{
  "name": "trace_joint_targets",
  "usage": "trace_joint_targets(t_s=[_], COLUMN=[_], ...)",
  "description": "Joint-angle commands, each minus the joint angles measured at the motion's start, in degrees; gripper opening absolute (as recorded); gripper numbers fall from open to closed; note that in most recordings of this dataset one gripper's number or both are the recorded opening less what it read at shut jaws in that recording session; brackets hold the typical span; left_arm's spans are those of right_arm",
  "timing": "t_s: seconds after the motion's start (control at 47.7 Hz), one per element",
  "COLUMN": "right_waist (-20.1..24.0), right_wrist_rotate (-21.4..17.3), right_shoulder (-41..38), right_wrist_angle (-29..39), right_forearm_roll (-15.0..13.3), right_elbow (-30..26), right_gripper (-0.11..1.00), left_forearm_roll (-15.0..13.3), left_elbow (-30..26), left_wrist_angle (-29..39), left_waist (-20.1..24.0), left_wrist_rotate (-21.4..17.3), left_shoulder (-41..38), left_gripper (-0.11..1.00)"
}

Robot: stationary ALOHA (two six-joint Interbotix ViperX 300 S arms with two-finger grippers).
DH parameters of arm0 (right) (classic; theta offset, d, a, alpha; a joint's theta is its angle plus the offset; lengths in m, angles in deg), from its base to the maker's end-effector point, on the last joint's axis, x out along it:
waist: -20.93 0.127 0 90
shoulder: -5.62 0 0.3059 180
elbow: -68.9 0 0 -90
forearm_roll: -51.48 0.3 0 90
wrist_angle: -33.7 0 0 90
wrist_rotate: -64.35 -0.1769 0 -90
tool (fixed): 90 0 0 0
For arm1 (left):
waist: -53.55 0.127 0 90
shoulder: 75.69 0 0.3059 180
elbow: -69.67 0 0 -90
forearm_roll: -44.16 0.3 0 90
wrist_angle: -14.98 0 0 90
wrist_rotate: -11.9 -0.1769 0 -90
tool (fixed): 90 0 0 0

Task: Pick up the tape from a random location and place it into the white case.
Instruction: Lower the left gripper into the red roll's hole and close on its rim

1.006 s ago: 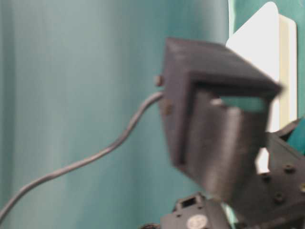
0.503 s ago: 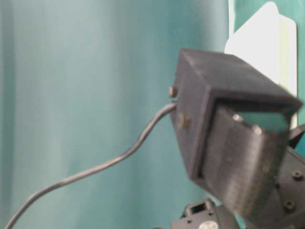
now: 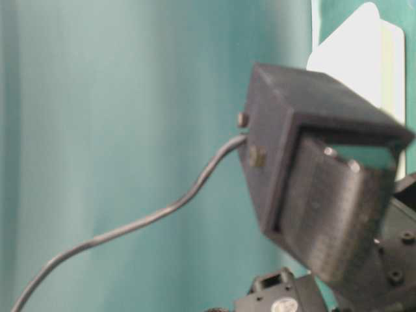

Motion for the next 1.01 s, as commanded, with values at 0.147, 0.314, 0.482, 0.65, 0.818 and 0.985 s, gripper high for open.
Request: trace_joint_targets(t_s=[0.147,0.314,0.482,0.65,0.818,0.985], right_waist=[0.0,0.0,0.0,0.0,0.0,0.0], right_wrist_rotate=[0.1,0.1,0.1,0.1,0.1,0.1], right_shoulder=[-0.3,-0.2,-0.2,-0.2,-0.2,-0.1], right_wrist_angle=[-0.2,-0.2,-0.2,-0.2,0.1,0.4], right_forearm_roll=[0.1,0.0,0.1,0.1,0.0,0.0], right_elbow=[-1.3,-1.3,-1.3,-1.4,-1.5,-1.5], right_gripper=[0.92,0.92,0.92,0.92,0.92,0.92], left_forearm_roll=[-0.1,-0.1,-0.1,-0.1,-0.1,-0.1], left_elbow=[-0.9,-0.9,-1.3,-1.6,-1.8,-3.1], left_wrist_angle=[-0.2,-0.2,-0.2,0.5,2.4,6.2], left_waist=[0.0,0.0,-0.1,-0.2,-0.2,-0.3], left_wrist_rotate=[0.0,0.0,0.0,0.0,0.0,0.0], left_shoulder=[1.4,1.5,2.5,4.7,8.3,13.0], left_gripper=[0.24,0.24,0.24,0.24,0.24,0.24])
